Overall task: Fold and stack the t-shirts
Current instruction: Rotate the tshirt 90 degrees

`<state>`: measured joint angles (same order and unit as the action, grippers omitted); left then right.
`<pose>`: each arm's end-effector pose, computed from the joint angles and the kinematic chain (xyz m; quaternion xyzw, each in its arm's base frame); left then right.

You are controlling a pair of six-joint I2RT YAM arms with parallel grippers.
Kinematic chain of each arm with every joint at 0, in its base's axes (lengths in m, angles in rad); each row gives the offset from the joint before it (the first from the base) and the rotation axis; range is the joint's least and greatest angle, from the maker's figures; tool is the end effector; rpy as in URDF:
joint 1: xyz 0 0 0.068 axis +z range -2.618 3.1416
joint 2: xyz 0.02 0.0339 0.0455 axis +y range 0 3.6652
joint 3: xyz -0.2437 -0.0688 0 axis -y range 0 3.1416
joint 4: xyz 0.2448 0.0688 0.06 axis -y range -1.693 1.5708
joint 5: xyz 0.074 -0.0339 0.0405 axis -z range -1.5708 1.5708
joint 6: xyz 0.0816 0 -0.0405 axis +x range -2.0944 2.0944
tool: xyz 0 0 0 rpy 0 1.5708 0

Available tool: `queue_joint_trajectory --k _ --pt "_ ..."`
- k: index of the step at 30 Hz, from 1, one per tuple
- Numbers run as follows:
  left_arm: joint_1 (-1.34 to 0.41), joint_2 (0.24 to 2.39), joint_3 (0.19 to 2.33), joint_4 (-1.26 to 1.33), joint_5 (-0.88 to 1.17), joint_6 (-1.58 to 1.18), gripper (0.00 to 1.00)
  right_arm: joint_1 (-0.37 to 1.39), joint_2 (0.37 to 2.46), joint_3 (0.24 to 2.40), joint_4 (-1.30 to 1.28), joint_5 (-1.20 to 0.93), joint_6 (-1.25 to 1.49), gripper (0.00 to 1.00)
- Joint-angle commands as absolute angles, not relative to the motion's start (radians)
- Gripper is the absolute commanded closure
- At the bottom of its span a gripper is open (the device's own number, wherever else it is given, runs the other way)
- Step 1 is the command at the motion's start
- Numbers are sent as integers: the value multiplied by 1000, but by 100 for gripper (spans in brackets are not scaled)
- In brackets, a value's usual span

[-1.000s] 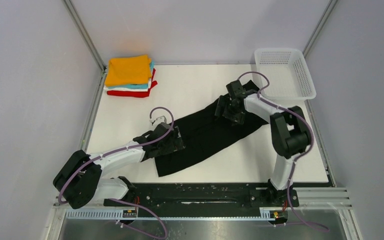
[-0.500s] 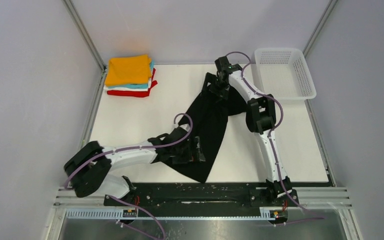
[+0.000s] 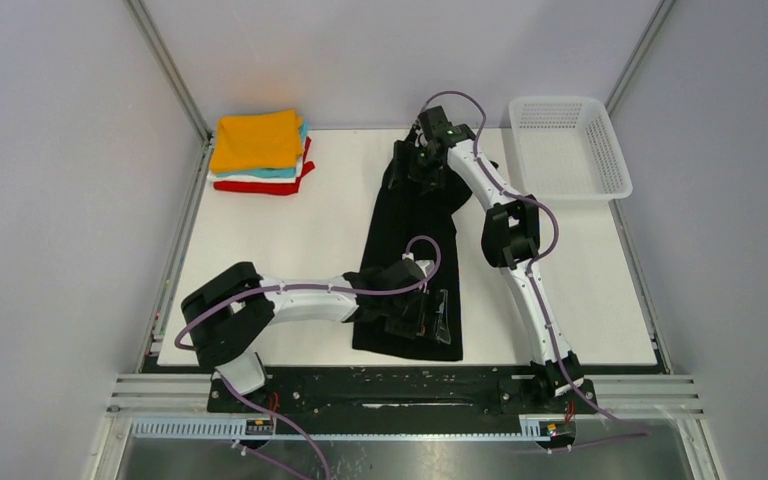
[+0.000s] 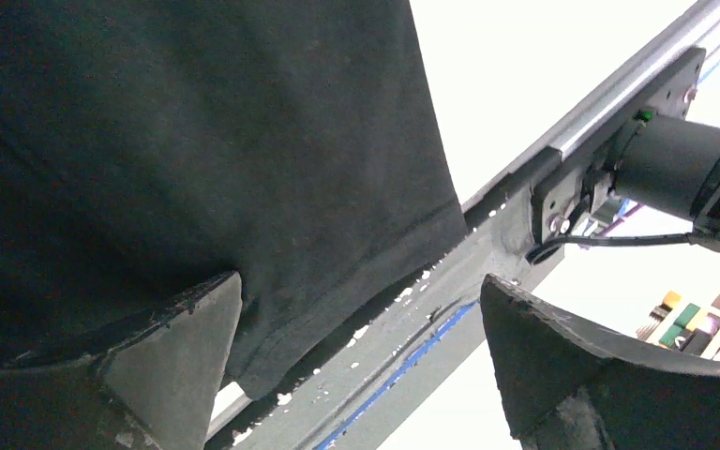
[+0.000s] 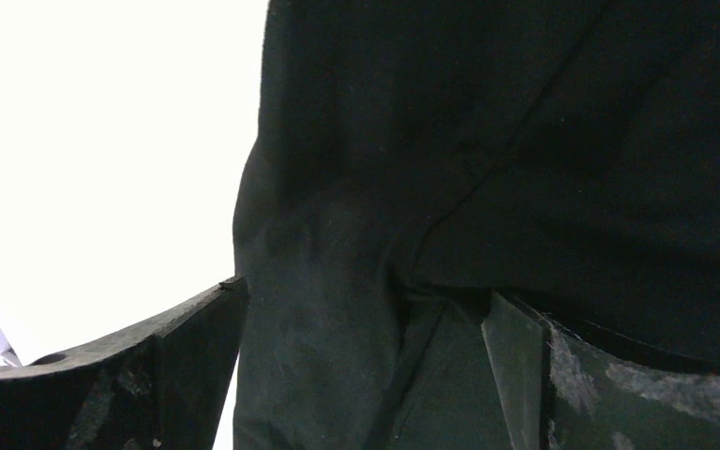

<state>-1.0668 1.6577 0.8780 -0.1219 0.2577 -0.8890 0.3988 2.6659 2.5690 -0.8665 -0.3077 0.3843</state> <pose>0.1519 -0.3185 0.1069 0.1252 0.9293 -0.3379 0.0813 0.5182 0.2452 0.1365 -0.0527 0.9426 0.2479 0.2173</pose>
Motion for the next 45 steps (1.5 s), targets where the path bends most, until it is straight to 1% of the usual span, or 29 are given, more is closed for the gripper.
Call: queue_joint_trajectory --k 1,5,8,10,12,15,19,21,24,26,28,31,33,38,41,45 --pt "-1108 1663 900 -107 311 -867 1 400 2510 2562 -877 -214 287 1" --pt "-1127 1613 877 -115 271 -861 1 384 2330 2394 -888 -166 287 1" --pt "-1127 1511 865 -176 187 -831 1 367 2192 2252 -907 -164 307 1" --pt "-1128 1403 863 -232 116 -808 1 367 2079 2113 -891 -126 314 0" --pt "-1127 1306 850 -279 56 -794 1 367 1934 1905 -806 -98 339 1" --pt "-1124 1189 815 -388 -70 -804 1 367 1686 1529 -603 -70 415 1" --pt "-1095 1012 713 -540 -219 -886 1 368 1408 1131 -475 -68 528 0" --pt "-1035 941 643 -591 -228 -923 1 374 1287 951 -417 -99 596 0" --pt "-907 874 539 -573 -137 -937 1 414 1152 754 -373 -129 673 1" --pt "-846 855 489 -549 -79 -935 1 461 1106 705 -360 -164 695 1" --pt "-834 848 469 -556 -80 -948 1 531 1084 688 -312 -210 708 1" --pt "-832 826 444 -556 -84 -969 1 648 1115 684 -124 -309 758 1" --pt "-829 820 434 -562 -85 -980 1 720 1185 727 -31 -340 788 1" --pt "-827 802 436 -633 -118 -1001 1 897 1441 920 78 -381 820 0" --pt "-826 767 439 -698 -161 -1023 1 943 1558 984 123 -415 862 1" --pt "-825 703 423 -750 -190 -1042 1 967 1632 966 162 -434 907 1"
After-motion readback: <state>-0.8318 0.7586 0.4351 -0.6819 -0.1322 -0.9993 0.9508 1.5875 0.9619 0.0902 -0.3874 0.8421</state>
